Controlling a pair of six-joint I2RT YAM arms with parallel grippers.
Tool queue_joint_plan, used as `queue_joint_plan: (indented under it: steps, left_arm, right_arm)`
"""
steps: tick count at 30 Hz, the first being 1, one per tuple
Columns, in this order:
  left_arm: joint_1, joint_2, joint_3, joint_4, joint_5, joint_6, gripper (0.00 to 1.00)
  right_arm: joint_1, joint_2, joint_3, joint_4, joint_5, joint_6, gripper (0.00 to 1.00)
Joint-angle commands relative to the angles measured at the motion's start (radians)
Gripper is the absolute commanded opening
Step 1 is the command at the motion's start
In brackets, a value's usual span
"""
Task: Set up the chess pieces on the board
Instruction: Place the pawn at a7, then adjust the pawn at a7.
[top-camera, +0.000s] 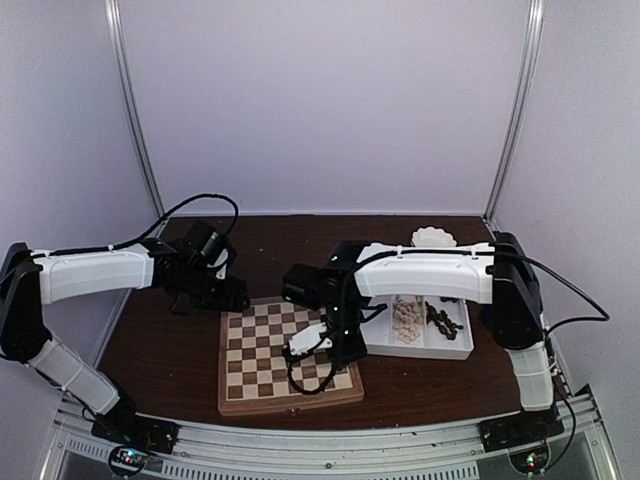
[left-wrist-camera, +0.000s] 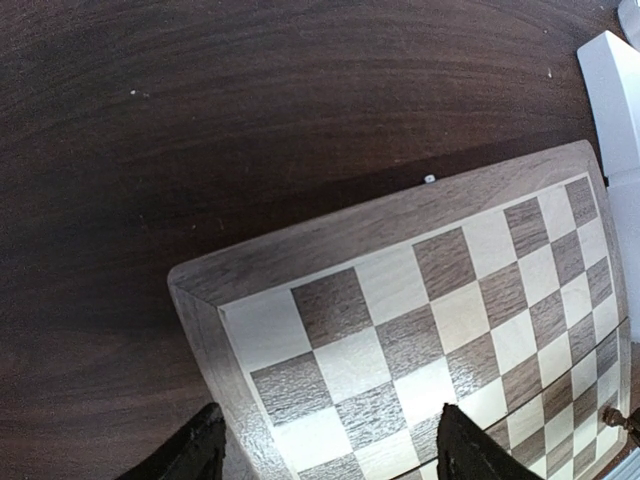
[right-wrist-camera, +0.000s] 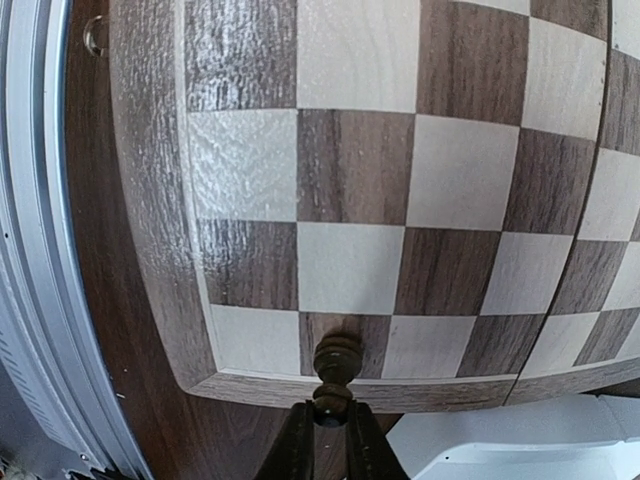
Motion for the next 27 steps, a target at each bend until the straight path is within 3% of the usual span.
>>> queue_joint_plan:
  steps: [1,11,18,27]
  left_arm:
    - [0.003,-0.014,-0.012,0.021,0.0,-0.002,0.72]
    - [0.003,-0.014,-0.009,0.022,0.0,-0.002,0.72]
    - [0.003,0.004,0.006,0.029,0.01,-0.002,0.72]
    - [0.004,0.017,0.021,0.033,0.019,-0.008,0.72]
  right_arm:
    - [0.008,0.002,-0.006,-0.008,0.031,0.005,0.17]
    - [0.008,-0.05,0.011,-0.013,0.031,0.009,0.26]
    - [-0.024,-0.143,0.025,-0.025,-0.023,0.005,0.27]
    - [-0.107,-0.211,-0.114,0.101,-0.052,0.015,0.23]
